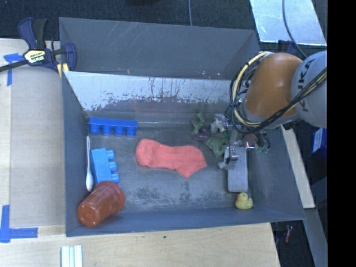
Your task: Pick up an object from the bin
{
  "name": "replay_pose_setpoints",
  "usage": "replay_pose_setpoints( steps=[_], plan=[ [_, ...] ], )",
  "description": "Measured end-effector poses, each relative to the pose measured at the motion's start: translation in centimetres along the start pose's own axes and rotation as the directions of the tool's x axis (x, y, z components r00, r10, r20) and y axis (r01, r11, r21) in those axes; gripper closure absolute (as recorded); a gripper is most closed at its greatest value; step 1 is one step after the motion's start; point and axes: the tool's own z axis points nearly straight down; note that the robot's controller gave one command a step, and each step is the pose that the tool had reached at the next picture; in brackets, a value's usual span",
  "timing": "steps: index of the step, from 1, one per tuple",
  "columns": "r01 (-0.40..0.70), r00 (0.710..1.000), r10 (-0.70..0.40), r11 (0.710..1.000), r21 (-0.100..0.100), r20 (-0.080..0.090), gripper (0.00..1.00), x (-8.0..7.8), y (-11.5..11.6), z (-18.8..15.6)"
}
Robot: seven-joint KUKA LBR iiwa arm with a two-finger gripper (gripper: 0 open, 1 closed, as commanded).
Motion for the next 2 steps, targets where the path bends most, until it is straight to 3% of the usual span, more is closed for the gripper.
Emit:
replay_pose_setpoints(
  steps=[1,2],
  plan=[
    [0.013,1.000,-0.013,1.000,0.003,0.007,0.00,-0.5,1.0,-0.4],
    [0.081,0.997,-0.081,0.997,0.002,0.002,0.00,-1.7,1.6,-4.9]
  ],
)
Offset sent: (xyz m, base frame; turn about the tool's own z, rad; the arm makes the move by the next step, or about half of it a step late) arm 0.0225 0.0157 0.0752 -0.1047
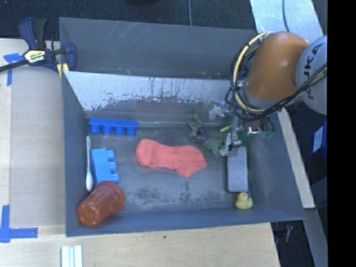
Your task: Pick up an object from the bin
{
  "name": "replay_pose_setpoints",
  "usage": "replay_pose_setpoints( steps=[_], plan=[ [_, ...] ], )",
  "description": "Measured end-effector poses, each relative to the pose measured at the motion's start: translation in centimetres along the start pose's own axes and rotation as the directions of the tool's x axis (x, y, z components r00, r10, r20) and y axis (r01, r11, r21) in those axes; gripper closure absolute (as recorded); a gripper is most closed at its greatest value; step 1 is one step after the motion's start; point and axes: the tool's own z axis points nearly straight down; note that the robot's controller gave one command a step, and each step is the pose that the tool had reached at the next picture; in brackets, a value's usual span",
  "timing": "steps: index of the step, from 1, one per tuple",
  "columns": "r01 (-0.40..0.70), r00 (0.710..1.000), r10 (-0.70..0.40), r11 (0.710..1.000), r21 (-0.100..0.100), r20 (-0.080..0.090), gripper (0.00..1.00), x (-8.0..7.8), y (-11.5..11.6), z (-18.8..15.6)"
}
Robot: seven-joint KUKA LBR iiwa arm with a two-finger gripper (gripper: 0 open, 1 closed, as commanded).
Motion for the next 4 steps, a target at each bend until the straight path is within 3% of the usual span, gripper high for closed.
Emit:
replay_pose_setpoints(
  steps=[1,2,3,4],
  plan=[
    [0.140,0.990,-0.140,0.990,0.003,0.011,0.00,0.0,4.8,3.5],
    [-0.040,0.999,0.040,0.999,0.003,0.013,0.00,-0.9,9.4,4.0],
    [0.061,0.998,-0.061,0.998,0.001,0.006,0.00,-0.7,12.2,5.7],
    [-0.078,0.997,0.078,0.997,0.002,0.018,1.00,5.5,6.8,6.9]
  ],
)
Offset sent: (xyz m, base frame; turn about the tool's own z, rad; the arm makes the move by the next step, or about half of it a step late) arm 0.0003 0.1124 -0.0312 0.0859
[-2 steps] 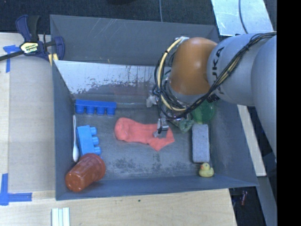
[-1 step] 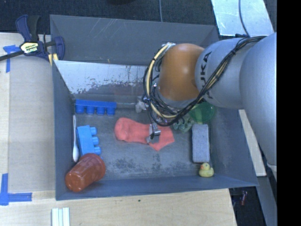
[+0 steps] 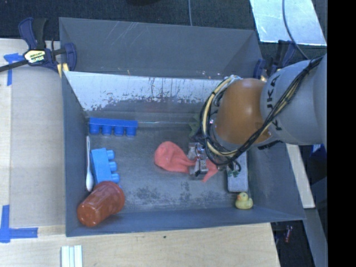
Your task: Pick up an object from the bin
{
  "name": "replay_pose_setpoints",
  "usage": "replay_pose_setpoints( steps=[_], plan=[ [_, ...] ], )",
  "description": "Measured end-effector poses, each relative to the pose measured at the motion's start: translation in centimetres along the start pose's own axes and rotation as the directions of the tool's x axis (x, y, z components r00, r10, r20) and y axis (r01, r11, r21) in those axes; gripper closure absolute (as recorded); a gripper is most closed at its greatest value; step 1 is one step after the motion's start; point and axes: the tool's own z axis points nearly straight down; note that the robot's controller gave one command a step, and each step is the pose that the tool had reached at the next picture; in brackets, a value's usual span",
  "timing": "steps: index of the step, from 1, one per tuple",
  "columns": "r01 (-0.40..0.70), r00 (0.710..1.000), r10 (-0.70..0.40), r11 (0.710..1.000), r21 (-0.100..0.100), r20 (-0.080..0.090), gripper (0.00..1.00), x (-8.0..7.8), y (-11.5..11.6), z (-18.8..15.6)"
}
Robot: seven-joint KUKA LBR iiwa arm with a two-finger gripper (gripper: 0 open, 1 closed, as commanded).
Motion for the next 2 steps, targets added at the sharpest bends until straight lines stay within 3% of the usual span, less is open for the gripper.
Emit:
replay_pose_setpoints(
  steps=[1,2],
  plan=[
    [0.000,1.000,0.000,1.000,0.000,0.000,1.00,0.0,0.0,0.0],
    [0.006,1.000,-0.006,1.000,0.000,-0.003,1.00,0.1,-0.9,-6.7]
  ],
)
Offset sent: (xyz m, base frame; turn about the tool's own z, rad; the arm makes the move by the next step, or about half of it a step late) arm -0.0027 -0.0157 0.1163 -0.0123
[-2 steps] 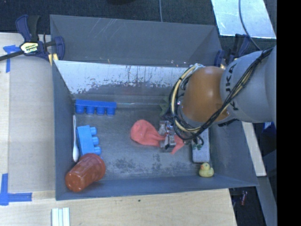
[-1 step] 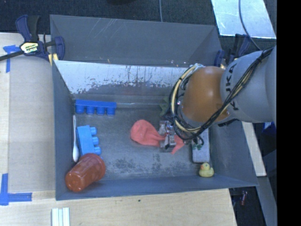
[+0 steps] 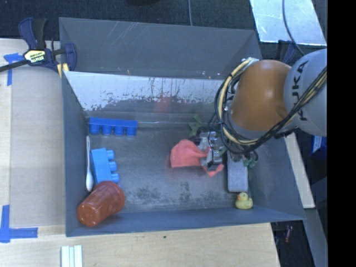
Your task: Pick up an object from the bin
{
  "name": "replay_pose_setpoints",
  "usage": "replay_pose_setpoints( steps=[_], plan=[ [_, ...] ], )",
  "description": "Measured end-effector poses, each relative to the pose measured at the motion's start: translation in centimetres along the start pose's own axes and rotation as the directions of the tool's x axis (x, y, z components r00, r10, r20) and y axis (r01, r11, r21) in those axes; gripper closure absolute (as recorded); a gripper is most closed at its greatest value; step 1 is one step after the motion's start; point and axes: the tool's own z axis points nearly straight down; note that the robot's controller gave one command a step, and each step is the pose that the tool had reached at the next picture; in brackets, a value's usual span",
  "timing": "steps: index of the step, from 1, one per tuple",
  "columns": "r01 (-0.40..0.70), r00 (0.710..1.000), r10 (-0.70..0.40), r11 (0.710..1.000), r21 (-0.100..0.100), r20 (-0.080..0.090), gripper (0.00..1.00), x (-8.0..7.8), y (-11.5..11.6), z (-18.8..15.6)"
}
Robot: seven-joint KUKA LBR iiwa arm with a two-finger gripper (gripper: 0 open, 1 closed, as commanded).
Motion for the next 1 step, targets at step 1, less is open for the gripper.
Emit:
replay_pose_setpoints(
  steps=[1],
  plan=[
    [0.057,0.998,-0.057,0.998,0.000,-0.001,1.00,-2.47,4.98,-6.04]
  ],
)
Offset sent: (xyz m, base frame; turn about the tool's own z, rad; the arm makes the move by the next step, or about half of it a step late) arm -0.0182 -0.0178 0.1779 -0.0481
